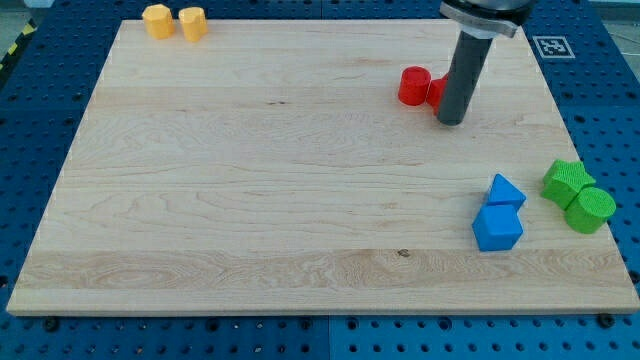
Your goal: Move the red blocks to the center of the board
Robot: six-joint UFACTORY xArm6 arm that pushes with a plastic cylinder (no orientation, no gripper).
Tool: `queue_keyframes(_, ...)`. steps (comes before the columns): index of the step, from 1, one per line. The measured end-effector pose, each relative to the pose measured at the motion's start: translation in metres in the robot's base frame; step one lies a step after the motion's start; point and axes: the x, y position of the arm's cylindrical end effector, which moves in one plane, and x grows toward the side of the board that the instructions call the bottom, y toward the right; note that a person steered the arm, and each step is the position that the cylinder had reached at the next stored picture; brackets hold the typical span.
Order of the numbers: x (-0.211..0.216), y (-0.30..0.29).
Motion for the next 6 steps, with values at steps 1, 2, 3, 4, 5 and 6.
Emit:
queue_keyframes(1,-0.008,0.016)
queue_keyframes(2,-0.009,0.011)
queue_keyframes(3,-0.01,0.027)
queue_keyframes(4,-0.017,0.062)
queue_keyframes(5,-0.026,0.054)
queue_keyframes(6,-0.033,0.023)
